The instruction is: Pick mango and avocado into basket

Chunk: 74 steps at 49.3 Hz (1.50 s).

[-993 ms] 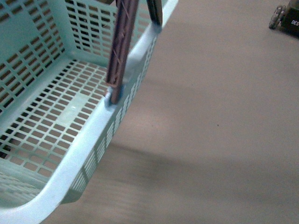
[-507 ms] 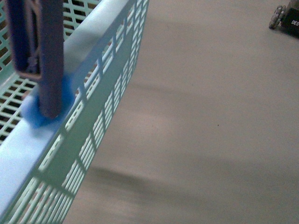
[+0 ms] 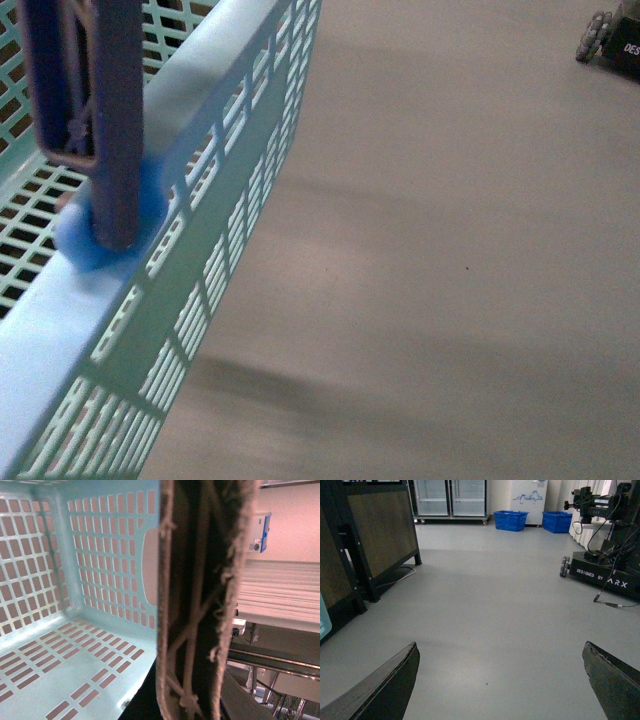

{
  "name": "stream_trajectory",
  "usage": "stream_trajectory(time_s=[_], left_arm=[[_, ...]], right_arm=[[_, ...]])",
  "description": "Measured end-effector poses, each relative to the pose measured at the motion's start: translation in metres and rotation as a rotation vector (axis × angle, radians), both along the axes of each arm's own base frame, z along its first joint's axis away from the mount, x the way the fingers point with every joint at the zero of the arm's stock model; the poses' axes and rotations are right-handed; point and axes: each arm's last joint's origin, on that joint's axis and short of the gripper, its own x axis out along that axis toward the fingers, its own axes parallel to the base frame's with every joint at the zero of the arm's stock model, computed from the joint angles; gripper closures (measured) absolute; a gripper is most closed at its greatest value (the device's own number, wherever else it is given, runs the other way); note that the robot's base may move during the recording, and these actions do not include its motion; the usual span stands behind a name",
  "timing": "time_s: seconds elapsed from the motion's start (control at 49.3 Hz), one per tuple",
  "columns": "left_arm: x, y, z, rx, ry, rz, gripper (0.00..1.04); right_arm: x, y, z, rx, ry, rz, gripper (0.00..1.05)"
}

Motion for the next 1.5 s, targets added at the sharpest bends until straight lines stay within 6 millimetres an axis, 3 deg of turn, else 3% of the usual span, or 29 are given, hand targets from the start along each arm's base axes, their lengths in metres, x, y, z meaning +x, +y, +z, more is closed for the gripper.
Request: stream_trajectory(time_s=[1.5], left_arm=[[-0.0002, 0.0001, -0.0013, 0.004, 0.003, 0.001, 0.96]], right_arm=[[0.0, 0.0, 0.0, 0.0, 0.0, 0.0, 0.08]])
